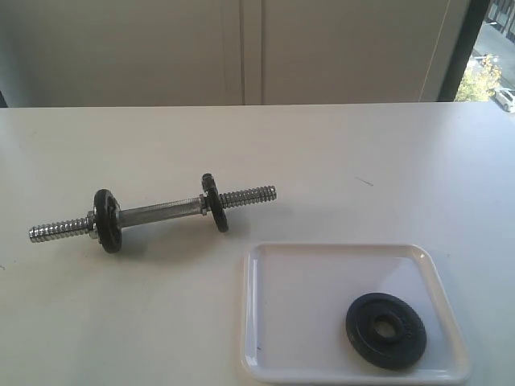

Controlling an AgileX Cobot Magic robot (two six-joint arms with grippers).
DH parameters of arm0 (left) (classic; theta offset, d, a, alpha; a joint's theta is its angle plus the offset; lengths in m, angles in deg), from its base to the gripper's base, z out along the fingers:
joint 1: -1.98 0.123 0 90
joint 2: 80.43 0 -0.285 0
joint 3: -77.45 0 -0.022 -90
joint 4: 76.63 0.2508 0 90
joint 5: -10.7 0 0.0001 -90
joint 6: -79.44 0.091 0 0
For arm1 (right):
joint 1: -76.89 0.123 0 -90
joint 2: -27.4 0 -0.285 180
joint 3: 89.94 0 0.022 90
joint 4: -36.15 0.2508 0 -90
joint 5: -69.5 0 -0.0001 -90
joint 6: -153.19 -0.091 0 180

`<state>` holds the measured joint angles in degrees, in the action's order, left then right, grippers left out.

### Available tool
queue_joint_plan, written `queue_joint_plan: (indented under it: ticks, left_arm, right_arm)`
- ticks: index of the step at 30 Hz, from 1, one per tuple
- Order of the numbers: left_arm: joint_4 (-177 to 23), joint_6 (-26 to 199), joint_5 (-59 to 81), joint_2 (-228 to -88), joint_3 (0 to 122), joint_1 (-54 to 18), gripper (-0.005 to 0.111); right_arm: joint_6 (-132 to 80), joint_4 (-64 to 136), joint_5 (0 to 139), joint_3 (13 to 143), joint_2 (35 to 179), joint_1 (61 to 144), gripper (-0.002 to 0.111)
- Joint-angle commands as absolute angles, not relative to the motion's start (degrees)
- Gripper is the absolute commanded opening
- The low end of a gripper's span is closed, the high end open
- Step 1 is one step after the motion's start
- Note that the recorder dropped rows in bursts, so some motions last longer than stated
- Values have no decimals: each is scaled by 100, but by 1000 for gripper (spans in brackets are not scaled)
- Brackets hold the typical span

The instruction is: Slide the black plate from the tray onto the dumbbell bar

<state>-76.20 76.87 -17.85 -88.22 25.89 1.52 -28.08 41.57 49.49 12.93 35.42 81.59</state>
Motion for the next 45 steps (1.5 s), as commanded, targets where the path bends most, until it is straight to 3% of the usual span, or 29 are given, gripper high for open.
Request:
queue_joint_plan:
  ticks: [1,18,22,32,45]
  left_arm:
    - [-7615,7669,-1776,-8822,2632,126,0]
    - [-7663,7456,-1064,-8822,2632,126,0]
    - [-7663,6765,-1078,-9435,2632,126,0]
    - [-7663,7431,-1451,-11265,2959,126,0]
    - [-7663,7382,-931,-11437,2959,-43,0]
  right_arm:
    - [-2814,4154,4990,1284,3519,8203,0]
    - [-2814,4154,4990,1284,3519,8203,0]
    - [-2814,4154,4990,1284,3519,8203,0]
    - [-2814,4154,4990,1284,3519,8203,0]
    - [-2922,4154,4990,1284,3519,8201,0]
